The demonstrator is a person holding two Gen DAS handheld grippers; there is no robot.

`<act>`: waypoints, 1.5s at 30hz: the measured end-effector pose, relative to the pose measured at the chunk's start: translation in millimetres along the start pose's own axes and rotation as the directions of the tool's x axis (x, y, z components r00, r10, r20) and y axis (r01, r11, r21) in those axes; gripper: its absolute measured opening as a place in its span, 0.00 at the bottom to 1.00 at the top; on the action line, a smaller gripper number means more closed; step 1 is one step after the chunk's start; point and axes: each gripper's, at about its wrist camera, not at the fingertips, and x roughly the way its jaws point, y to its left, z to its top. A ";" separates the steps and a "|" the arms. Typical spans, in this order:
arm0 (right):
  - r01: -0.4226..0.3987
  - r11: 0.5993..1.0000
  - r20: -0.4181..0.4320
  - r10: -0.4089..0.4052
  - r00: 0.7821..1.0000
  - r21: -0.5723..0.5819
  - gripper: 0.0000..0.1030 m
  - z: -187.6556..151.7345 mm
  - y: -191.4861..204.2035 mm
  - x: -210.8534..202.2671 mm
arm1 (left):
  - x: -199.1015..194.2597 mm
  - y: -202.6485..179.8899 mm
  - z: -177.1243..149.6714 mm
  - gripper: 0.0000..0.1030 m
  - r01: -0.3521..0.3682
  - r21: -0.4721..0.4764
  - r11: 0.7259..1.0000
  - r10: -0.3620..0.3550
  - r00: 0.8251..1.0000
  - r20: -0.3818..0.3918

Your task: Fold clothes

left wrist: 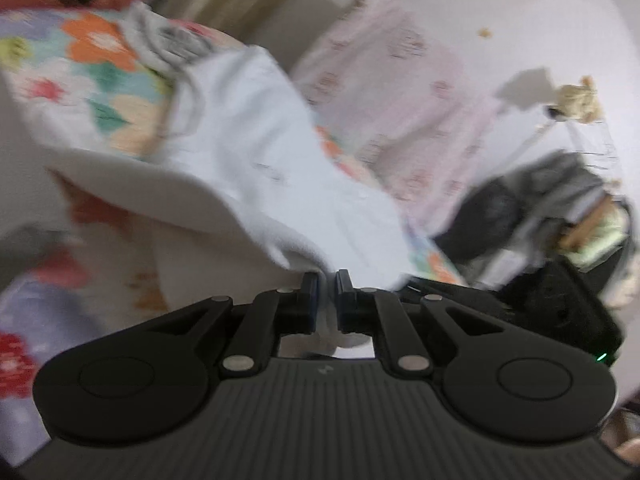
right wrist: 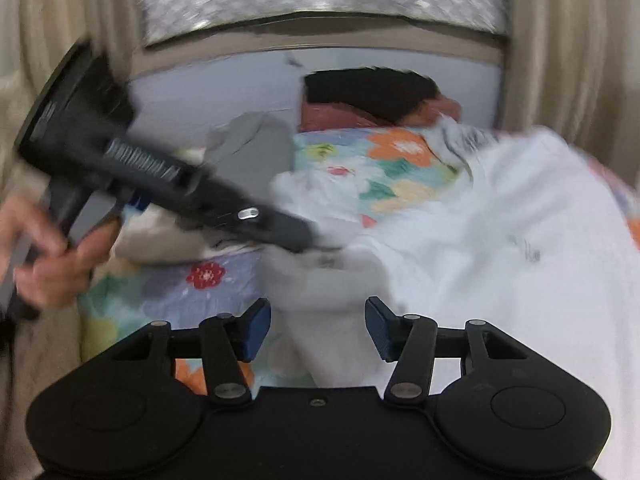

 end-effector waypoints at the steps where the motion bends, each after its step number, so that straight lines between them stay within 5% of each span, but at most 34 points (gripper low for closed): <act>1: 0.027 0.999 -0.001 -0.028 1.000 -0.036 0.56 2.9 4.4 4.6 | 3.7 -1.3 0.3 0.08 0.020 0.007 1.000 -0.020 1.000 -0.013; 3: 0.053 0.996 0.014 -0.052 0.999 -0.072 0.51 9.7 5.3 15.0 | 3.6 -5.6 -0.5 0.10 -0.012 0.043 0.999 0.012 1.000 -0.003; 5: -0.009 0.999 0.031 0.011 0.999 -0.040 0.26 15.2 -7.3 20.7 | -9.1 -4.7 -0.4 0.11 -0.036 0.046 0.998 0.034 0.998 0.043; 7: -0.029 0.998 0.062 0.026 0.998 0.047 0.22 16.0 -25.2 21.5 | -24.8 -2.2 0.1 0.15 -0.052 0.038 0.998 0.048 0.994 0.097; 9: -0.015 0.979 0.088 -0.003 0.996 0.201 0.22 11.3 -55.8 20.4 | -34.5 3.1 1.5 0.28 -0.117 0.035 0.993 0.111 0.984 0.138; 13: 0.073 0.852 0.024 -0.100 0.995 0.519 0.26 -13.0 -123.6 30.9 | -27.5 23.5 5.8 0.30 -0.254 -0.013 0.967 0.254 0.958 0.131; 16: 0.255 0.778 -0.126 -0.224 0.966 0.574 0.38 -30.2 -146.0 40.0 | -2.9 43.3 9.3 0.30 -0.244 -0.104 0.964 0.253 0.964 0.081; 18: 0.272 0.762 -0.141 -0.234 0.962 0.588 0.38 -36.9 -147.9 34.0 | 12.0 52.9 15.2 0.30 -0.252 -0.136 0.958 0.262 0.963 0.061; 19: 0.261 0.759 -0.135 -0.226 0.965 0.596 0.39 -39.3 -146.8 28.8 | 19.8 56.1 19.5 0.31 -0.262 -0.143 0.954 0.272 0.961 0.052; 21: 0.252 0.761 -0.125 -0.222 0.967 0.597 0.39 -42.2 -141.0 16.5 | 31.6 64.3 27.3 0.51 -0.270 -0.159 0.950 0.280 0.959 0.044; 24: 0.233 0.771 -0.080 -0.231 0.970 0.593 0.48 -42.0 -126.6 -5.1 | 48.1 84.9 36.9 0.54 -0.256 -0.243 0.936 0.273 0.961 0.036; 28: 0.087 0.799 0.025 -0.126 0.992 0.595 0.59 -48.1 -103.3 -23.1 | 68.7 119.5 43.9 0.56 -0.215 -0.401 0.890 0.255 0.966 0.049; 31: -0.010 0.829 0.040 -0.015 0.999 0.559 0.65 -46.5 -87.4 -12.6 | 86.2 133.0 49.0 0.51 -0.218 -0.440 0.871 0.265 0.963 0.046; 32: -0.005 0.846 0.014 -0.003 1.000 0.533 0.65 -43.5 -81.5 -4.5 | 89.9 130.4 49.6 0.30 -0.239 -0.411 0.880 0.280 0.959 0.041; 33: 0.013 0.862 -0.015 -0.006 1.000 0.507 0.65 -40.6 -76.5 2.3 | 92.1 125.2 50.3 0.04 -0.269 -0.368 0.890 0.302 0.953 0.035; 38: 0.110 0.893 -0.106 -0.070 0.992 0.437 0.65 -32.7 -66.6 17.0 | 61.9 79.8 51.5 0.04 -0.391 -0.180 0.903 0.417 0.898 0.140; 43: 0.106 0.897 -0.110 -0.065 0.992 0.430 0.65 -38.8 -74.1 9.6 | -4.8 18.9 49.2 0.04 -0.511 -0.079 0.856 0.509 0.805 0.303; 45: 0.093 0.914 -0.102 -0.057 0.993 0.396 0.65 -37.5 -71.5 7.3 | -27.4 1.7 45.7 0.04 -0.528 -0.072 0.846 0.517 0.781 0.350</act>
